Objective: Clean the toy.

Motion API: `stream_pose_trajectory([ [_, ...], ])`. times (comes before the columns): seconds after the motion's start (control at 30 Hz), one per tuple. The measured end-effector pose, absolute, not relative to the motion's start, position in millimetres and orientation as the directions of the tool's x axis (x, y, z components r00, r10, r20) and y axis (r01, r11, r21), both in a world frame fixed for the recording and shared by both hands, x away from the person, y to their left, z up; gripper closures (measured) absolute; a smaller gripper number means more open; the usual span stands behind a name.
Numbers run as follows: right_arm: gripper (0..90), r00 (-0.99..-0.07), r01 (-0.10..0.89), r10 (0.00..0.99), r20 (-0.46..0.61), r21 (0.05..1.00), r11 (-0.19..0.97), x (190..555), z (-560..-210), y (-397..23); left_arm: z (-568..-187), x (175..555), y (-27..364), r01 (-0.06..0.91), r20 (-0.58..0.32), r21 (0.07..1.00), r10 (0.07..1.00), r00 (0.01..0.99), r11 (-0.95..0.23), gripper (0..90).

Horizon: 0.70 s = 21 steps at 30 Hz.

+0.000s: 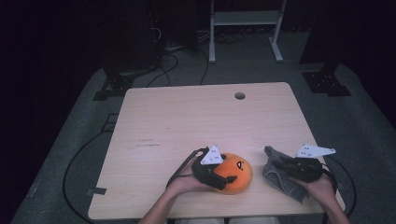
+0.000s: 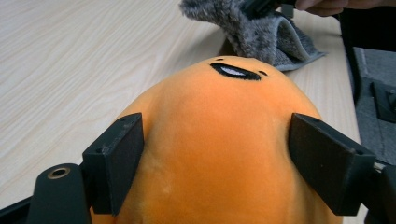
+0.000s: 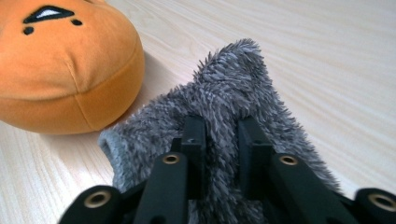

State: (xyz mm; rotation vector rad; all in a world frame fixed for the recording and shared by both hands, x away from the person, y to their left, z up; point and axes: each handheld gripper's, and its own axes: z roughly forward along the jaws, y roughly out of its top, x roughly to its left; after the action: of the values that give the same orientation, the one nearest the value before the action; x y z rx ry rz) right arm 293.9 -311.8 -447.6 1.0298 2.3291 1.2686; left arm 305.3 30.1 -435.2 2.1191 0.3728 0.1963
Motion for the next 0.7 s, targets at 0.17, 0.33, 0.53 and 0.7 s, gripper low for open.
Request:
stream_pose_trajectory([
  [0.17, 47.9, -0.683, 0.487, 0.719, 0.132, 0.816, 0.312, 301.7, -457.2, -312.4, -436.5, 304.3, 30.2, 0.164, 0.018, 0.838, 0.328, 0.944, -0.520, 20.7],
  [0.33, 39.0, -0.666, 0.461, 0.733, 0.143, 0.851, 0.253, 302.2, -454.8, -314.6, -434.4, 303.2, 30.8, 0.154, 0.036, 0.830, 0.328, 0.944, -0.535, 34.5],
  [0.53, 37.9, -0.640, 0.463, 0.754, 0.148, 0.857, 0.225, 300.3, -456.5, -309.5, -431.5, 302.9, 30.1, 0.146, 0.033, 0.854, 0.332, 0.943, -0.499, 46.2],
  [0.7, 38.8, -0.650, 0.425, 0.747, 0.139, 0.882, 0.205, 294.0, -451.4, -307.2, -427.7, 302.3, 32.9, 0.158, 0.008, 0.866, 0.329, 0.944, -0.474, 51.7],
])
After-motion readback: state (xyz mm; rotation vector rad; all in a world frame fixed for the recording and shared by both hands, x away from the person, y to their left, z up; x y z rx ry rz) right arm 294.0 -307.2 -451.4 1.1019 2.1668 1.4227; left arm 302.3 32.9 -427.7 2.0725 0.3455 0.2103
